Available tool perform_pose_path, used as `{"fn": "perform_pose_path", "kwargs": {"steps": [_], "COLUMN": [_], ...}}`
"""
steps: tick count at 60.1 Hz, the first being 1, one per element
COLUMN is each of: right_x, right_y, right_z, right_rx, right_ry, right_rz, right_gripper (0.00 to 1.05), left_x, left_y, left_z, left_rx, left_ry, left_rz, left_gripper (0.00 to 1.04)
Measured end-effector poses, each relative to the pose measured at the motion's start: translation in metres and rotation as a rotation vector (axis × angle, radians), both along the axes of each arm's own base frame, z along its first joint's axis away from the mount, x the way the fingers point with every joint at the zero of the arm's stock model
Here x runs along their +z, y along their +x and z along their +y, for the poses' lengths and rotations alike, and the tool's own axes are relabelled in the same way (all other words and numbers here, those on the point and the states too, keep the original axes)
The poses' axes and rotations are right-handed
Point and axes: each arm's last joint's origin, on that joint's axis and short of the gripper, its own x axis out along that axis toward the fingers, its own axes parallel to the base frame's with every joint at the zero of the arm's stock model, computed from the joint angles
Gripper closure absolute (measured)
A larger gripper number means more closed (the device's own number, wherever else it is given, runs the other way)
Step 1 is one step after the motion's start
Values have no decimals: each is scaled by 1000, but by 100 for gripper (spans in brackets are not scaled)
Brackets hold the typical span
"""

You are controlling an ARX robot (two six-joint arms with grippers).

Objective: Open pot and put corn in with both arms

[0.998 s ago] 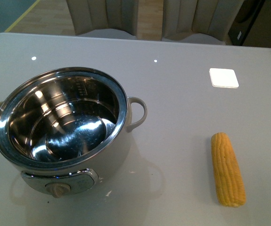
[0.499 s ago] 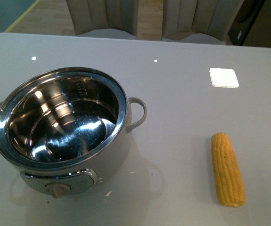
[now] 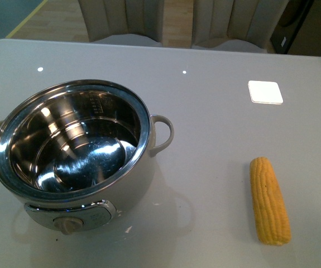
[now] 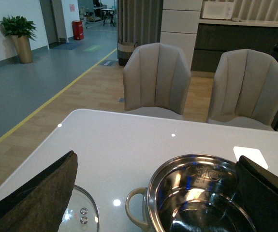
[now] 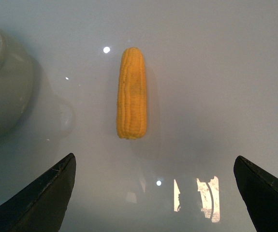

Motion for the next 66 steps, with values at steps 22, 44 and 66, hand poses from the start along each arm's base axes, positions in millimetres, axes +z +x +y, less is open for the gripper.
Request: {"fn": "perform_pose_path", "kwargs": {"steps": [22,44,66], "right_x": [-32,-92,-140], "right_y": [56,128,162], "right_z": [33,58,61], "right_rx": [40,-8,-35], "right_ry": [-63,-78,-91], "right_rz": [112,247,333], "right_gripper": [9,9,9], "left_x": [0,0,0], "left_y": [0,0,0], "left_z": [0,0,0], "left_rx": [0,0,0], "left_ry": [0,0,0], "left_rz": [0,0,0], "left_gripper": [7,7,7]}}
